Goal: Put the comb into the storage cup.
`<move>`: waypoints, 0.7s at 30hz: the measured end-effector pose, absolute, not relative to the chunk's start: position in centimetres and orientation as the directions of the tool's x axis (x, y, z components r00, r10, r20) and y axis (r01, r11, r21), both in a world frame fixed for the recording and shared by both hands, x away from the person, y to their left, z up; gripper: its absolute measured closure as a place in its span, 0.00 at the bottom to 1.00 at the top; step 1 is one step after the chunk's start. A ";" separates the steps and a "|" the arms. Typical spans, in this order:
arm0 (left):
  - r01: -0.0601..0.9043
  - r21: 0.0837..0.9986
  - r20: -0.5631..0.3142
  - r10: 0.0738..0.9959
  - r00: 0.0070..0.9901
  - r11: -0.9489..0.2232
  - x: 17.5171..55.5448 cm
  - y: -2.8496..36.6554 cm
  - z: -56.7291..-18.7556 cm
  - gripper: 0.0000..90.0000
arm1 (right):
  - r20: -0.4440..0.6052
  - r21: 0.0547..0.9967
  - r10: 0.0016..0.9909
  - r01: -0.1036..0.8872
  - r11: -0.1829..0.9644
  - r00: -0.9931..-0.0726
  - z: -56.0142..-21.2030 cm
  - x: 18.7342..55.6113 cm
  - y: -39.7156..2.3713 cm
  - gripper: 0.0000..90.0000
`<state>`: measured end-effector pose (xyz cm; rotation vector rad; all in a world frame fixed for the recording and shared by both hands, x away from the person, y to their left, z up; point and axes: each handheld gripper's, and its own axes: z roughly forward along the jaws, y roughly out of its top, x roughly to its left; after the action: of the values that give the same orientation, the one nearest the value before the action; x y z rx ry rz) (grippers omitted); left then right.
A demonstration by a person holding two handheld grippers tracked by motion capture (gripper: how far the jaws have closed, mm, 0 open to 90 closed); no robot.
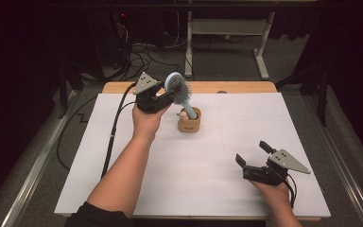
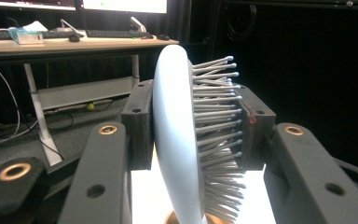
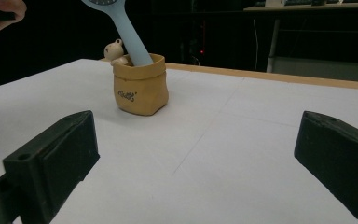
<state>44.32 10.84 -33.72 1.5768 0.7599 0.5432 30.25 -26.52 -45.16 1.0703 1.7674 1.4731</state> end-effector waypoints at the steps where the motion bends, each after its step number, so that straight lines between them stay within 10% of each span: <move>1: 0.165 0.985 -0.078 0.735 0.673 -0.047 44.4 10.9 -33.8 0.63 | 0.051 0.977 0.865 0.206 0.061 -0.499 -45.2 30.3 -26.5 0.00; 21: 0.189 0.981 -0.103 0.739 0.665 -0.034 44.7 11.0 -35.3 0.63 | 0.049 0.977 0.866 0.203 0.061 -0.497 -45.2 30.2 -26.5 0.00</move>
<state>44.69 10.98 -35.28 1.5774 0.7871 0.5248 30.22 -26.45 -45.19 1.0686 1.7636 1.4729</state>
